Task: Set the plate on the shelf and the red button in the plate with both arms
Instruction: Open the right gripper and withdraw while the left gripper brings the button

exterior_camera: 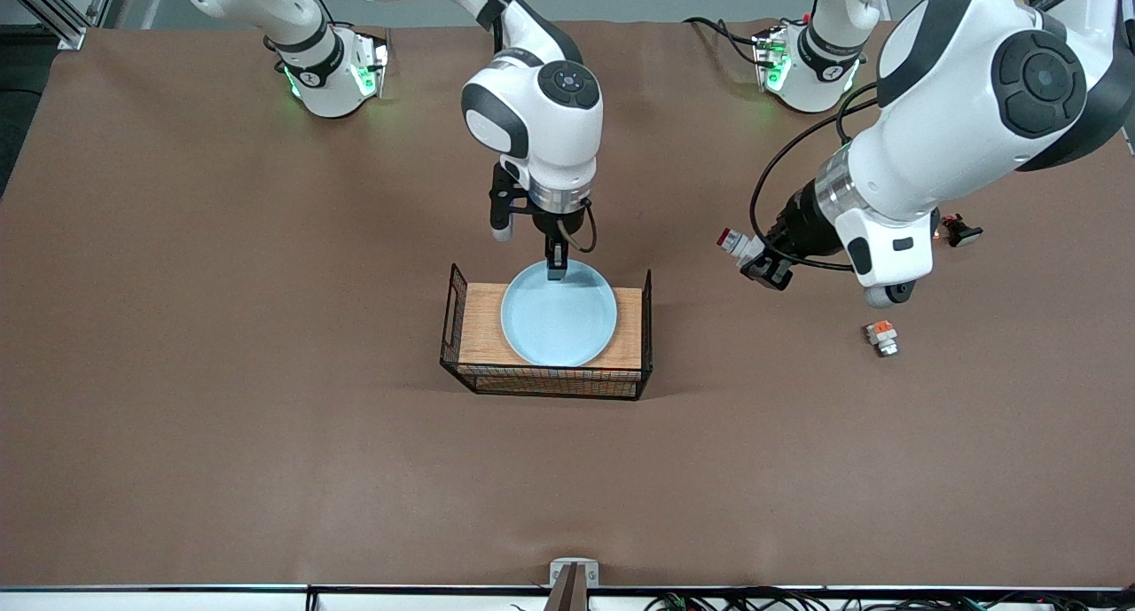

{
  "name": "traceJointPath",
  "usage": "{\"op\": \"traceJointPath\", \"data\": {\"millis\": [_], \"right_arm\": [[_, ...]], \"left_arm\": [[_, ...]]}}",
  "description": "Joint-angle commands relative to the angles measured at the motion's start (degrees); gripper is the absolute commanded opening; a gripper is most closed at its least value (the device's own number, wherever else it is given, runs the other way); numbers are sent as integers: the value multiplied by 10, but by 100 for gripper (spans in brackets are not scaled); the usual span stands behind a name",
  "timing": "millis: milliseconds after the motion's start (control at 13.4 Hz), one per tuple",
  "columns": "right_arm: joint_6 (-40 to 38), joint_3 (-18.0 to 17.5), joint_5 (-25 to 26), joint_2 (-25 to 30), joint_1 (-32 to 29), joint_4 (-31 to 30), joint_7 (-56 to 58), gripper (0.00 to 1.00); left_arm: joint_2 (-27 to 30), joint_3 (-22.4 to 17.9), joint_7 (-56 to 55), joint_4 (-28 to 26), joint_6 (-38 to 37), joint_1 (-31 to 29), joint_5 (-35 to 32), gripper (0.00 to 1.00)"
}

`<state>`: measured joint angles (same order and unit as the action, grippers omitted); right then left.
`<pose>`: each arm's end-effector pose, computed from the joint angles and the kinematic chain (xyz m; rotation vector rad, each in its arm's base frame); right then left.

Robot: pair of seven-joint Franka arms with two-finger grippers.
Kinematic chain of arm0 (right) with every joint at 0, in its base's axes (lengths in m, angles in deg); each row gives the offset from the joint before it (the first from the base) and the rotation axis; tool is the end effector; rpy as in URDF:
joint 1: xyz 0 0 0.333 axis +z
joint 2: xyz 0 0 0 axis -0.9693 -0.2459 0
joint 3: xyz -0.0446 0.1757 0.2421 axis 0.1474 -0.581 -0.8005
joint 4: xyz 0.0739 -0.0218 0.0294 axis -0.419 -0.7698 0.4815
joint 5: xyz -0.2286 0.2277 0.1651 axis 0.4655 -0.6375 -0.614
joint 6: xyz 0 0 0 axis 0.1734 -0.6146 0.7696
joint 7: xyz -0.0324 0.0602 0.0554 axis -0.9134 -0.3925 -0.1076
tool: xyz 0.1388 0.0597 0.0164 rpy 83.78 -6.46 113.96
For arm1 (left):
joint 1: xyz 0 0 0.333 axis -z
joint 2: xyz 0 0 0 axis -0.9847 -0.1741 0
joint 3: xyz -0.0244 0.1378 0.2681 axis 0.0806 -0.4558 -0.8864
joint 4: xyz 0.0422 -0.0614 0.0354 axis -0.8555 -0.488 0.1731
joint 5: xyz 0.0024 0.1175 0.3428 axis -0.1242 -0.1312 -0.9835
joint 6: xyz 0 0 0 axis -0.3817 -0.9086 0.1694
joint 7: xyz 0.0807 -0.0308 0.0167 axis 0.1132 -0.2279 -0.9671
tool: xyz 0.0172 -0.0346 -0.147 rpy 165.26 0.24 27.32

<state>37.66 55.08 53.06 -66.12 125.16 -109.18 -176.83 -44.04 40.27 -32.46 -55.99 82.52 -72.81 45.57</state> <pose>0.4647 0.4863 0.3275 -2.1506 2.1289 -0.3195 0.5561 -0.2621 0.5116 2.5819 1.4282 -0.2414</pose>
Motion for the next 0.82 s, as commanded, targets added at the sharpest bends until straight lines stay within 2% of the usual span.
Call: {"op": "traceJointPath", "data": {"millis": [0, 223, 372, 595, 744], "right_arm": [[-58, -7, -1, -7, -17, 55, 46, 100], [-130, -7, -73, 3, -46, 105, 179, 100], [-179, -7, -76, 16, -72, 122, 285, 100], [-235, -6, -109, 49, -131, 122, 480, 100], [-274, -5, -112, 70, -170, 122, 621, 100]], "left_arm": [[4, 1, 11, -3, 4, -3, 0, 30], [4, 1, 11, -3, 4, -2, 0, 30], [4, 1, 9, -3, 4, 1, 0, 30], [-4, 5, -9, 0, 5, 10, 2, 30], [-8, 6, -48, 1, 26, 33, 1, 30]]}}
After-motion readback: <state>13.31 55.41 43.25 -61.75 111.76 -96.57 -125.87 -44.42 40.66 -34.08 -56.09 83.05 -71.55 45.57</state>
